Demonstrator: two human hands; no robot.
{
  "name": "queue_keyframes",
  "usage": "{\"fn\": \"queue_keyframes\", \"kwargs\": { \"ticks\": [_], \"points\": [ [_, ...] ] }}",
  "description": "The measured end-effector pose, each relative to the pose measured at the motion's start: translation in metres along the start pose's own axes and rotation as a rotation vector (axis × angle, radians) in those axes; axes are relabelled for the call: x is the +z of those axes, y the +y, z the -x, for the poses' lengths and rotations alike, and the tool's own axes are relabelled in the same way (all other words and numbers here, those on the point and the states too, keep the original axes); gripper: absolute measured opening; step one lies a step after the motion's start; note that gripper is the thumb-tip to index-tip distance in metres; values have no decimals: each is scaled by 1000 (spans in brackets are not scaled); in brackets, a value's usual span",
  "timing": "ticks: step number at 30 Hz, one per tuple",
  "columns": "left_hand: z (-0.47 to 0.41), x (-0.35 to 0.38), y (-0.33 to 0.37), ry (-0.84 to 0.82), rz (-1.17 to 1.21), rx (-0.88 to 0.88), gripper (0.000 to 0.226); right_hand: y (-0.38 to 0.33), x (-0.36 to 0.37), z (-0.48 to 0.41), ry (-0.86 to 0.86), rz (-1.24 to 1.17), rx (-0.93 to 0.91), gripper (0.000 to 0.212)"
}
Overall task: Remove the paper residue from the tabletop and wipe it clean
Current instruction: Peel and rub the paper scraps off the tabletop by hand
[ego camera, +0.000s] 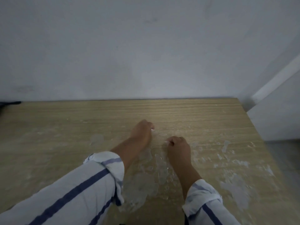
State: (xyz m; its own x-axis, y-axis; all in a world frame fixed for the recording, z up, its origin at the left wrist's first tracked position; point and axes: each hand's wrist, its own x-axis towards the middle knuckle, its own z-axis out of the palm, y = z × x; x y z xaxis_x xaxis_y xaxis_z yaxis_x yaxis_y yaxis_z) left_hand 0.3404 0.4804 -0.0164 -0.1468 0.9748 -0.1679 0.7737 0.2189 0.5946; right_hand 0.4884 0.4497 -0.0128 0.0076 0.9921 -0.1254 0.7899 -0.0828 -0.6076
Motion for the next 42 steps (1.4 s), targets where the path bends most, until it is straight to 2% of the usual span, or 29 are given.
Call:
{"fn": "queue_keyframes", "kwargs": {
  "ticks": [5,24,30,34,38,42],
  "points": [
    [74,-33,-46,-14,35,17,23,-42,42,46,-105,-62,-38,20],
    [300,-206,-273,110,103,-260,25,-240,204,258,-461,-86,-282,29],
    [328,-214,-311,160,141,-321,27,-262,224,291,-456,-36,-347,31],
    [334,-203,-322,106,126,-349,30,-262,240,307,-499,0,-374,22],
    [341,-191,-324,62,114,-302,34,-254,253,317,-470,136,-469,37],
    [347,-178,-331,8,58,-210,40,-254,259,322,-447,210,-530,33]
  ]
}}
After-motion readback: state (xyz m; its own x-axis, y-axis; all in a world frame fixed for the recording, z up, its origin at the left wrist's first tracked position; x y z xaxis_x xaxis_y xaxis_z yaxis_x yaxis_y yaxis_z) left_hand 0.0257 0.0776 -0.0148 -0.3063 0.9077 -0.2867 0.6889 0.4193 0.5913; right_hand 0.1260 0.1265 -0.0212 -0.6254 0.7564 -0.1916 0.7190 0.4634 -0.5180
